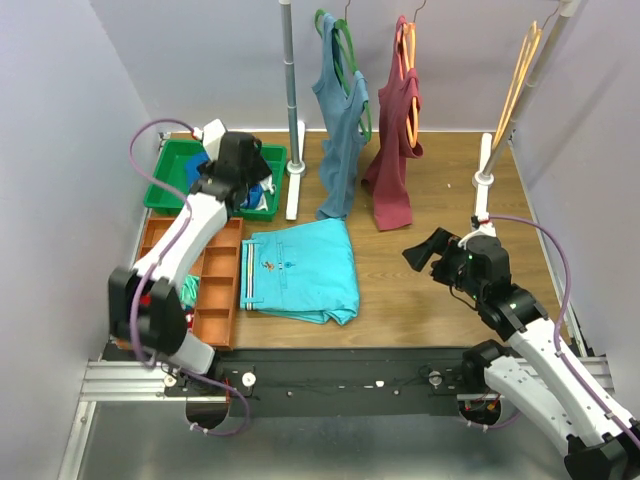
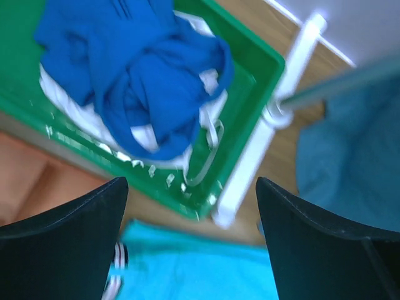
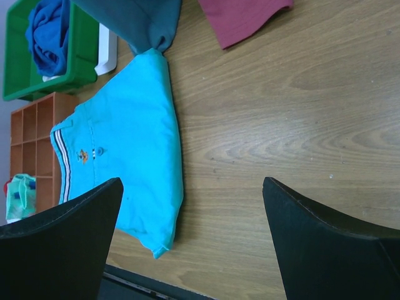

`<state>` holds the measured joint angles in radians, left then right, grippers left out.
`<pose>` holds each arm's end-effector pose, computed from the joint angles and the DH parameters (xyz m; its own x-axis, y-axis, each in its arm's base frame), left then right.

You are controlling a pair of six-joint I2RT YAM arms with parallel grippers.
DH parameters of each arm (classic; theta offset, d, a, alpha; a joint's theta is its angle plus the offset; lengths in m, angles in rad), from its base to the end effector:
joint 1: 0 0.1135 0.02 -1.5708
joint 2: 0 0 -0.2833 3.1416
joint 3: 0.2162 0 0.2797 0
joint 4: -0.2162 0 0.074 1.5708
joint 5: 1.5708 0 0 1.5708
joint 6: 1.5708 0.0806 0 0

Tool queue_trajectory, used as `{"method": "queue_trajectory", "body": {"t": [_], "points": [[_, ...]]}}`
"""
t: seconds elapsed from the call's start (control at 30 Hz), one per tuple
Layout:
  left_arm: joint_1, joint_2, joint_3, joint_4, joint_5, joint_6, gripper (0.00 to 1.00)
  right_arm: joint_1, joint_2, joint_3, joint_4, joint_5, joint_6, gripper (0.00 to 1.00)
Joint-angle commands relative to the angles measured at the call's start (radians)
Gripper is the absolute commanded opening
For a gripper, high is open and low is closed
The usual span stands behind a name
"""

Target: Place the tank top on the hanger

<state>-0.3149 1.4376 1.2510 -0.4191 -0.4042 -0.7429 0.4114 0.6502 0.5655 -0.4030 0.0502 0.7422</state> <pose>0.3747 -0.0887 0.3182 -0.3834 -0.5292 -0.7569 -0.3829 0.8369 -0.3912 0.1925 0.0796 0.2493 -0.5590 0.4926 -0.6670 0.0259 0.8144 0.5798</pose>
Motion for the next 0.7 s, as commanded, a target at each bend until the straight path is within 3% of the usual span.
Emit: {"method": "queue_trajectory", "body": {"t": [0.0, 0.13, 0.2, 0.4, 0.67], "points": [[0.123, 0.254, 0.172, -0.015, -0.067, 0.048, 0.87, 0.004, 0.002, 0.008, 0.024, -0.075, -0.023, 1.0], [0.154, 0.472, 0.391, -0.075, -0.058, 0.112, 0.83, 0.004, -0.009, 0.022, 0.021, -0.085, -0.027, 1.0], [0.155, 0.55, 0.429, -0.043, -0.006, 0.171, 0.79, 0.004, -0.014, 0.028, 0.018, -0.082, -0.033, 1.0], [0.14, 0.586, 0.412, 0.074, 0.085, 0.226, 0.73, 0.003, 0.005, 0.027, 0.018, -0.067, -0.063, 1.0], [0.116, 0.67, 0.439, 0.083, 0.105, 0.246, 0.66, 0.004, 0.032, -0.001, 0.055, -0.088, -0.05, 1.0]]}}
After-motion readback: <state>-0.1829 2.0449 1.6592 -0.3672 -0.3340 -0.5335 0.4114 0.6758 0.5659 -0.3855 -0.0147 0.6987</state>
